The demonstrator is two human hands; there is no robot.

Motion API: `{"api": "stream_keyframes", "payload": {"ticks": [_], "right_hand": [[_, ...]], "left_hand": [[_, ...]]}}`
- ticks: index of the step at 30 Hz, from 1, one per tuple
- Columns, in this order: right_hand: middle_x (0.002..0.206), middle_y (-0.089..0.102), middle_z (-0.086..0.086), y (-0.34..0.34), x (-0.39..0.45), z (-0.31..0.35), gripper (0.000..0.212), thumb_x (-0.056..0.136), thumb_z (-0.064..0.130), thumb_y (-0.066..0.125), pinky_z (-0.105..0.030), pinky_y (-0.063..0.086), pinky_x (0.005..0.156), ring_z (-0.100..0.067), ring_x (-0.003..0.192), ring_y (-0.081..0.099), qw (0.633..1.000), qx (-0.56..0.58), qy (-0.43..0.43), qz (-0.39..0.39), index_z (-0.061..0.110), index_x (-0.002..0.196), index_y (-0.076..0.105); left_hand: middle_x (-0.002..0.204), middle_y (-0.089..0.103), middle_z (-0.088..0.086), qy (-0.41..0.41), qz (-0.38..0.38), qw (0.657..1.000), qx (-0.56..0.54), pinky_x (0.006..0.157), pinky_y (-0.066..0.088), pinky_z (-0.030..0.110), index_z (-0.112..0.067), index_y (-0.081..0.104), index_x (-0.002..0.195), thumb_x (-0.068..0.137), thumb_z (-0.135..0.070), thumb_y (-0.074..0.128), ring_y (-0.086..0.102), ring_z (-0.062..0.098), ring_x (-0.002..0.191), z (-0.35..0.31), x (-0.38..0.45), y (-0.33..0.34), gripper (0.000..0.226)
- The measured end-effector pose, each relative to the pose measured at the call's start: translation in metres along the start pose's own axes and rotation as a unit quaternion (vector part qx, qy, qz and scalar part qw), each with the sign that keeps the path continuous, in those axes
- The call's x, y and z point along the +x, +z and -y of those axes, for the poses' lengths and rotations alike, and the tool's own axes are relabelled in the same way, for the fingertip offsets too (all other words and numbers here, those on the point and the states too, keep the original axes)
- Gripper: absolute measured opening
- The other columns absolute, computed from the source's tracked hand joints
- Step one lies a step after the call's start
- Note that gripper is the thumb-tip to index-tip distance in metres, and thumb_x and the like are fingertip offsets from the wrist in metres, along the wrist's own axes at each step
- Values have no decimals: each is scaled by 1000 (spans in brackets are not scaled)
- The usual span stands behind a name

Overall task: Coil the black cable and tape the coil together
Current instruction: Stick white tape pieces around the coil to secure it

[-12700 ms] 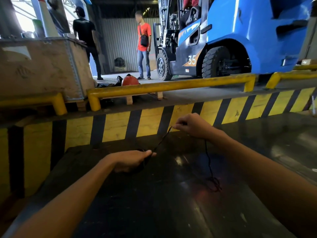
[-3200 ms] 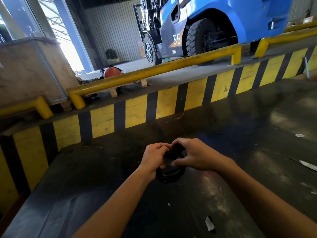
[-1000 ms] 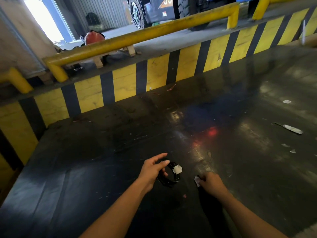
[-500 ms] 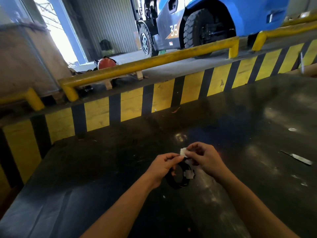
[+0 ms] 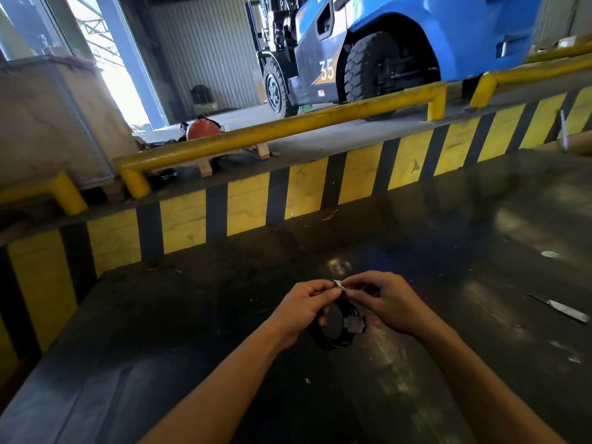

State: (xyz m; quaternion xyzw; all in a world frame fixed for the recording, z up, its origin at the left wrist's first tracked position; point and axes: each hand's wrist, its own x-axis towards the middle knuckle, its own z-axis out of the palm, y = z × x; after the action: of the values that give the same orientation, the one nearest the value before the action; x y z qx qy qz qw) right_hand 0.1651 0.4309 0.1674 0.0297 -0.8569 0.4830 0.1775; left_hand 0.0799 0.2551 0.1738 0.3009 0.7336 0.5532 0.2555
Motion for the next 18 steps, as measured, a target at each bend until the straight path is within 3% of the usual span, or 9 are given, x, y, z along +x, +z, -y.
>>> {"api": "stream_keyframes", "payload": {"ticks": [5, 9, 12, 14, 16, 18], "right_hand": [[91, 64, 4, 3, 4, -2, 13, 89, 18, 62, -19, 51, 71, -5, 82, 60, 996, -65, -48, -43, 18, 98, 72], [83, 55, 5, 14, 10, -4, 14, 94, 18, 53, -8, 42, 66, 0, 74, 53, 989, -80, -43, -118, 15, 85, 64], [65, 58, 2, 10, 18, -7, 24, 98, 20, 44, -13, 42, 51, -3, 57, 55, 973, 66, 83, -205, 15, 79, 58], [58, 60, 0, 6, 19, -7, 21, 99, 19, 42, -17, 45, 46, -10, 52, 58, 951, 180, 128, -214, 18, 83, 56], [69, 64, -6, 5, 19, -5, 13, 98, 11, 45, -17, 50, 47, -11, 51, 63, 930, 274, 132, -206, 21, 91, 51], [89, 64, -12, 3, 19, -5, 23, 93, 2, 52, -17, 53, 51, -8, 55, 67, 922, 310, 125, -194, 24, 99, 48]], "left_hand": [[61, 54, -7, -7, -4, 1000, -9, 56, 45, 22, -14, 68, 103, 95, -24, 53, 49, 8, 53, -6, 0, 1, 19], [63, 52, -3, -5, 4, 1000, -6, 56, 44, 23, -14, 68, 99, 95, -22, 52, 48, 8, 52, -11, -1, 6, 18], [61, 54, -7, -1, 23, 1000, 13, 59, 46, 24, -18, 68, 95, 95, -22, 53, 50, 7, 53, -15, -3, 10, 15], [64, 54, -5, -3, 18, 1000, 17, 59, 46, 23, -16, 67, 98, 95, -23, 52, 51, 8, 54, -17, -3, 10, 17], [65, 52, -2, -4, 7, 1000, 13, 58, 45, 22, -10, 65, 102, 96, -21, 51, 50, 8, 54, -20, -2, 7, 19], [64, 51, -1, -2, 0, 1000, 7, 57, 45, 21, -6, 64, 103, 96, -20, 51, 49, 8, 53, -25, -1, 6, 20]]}}
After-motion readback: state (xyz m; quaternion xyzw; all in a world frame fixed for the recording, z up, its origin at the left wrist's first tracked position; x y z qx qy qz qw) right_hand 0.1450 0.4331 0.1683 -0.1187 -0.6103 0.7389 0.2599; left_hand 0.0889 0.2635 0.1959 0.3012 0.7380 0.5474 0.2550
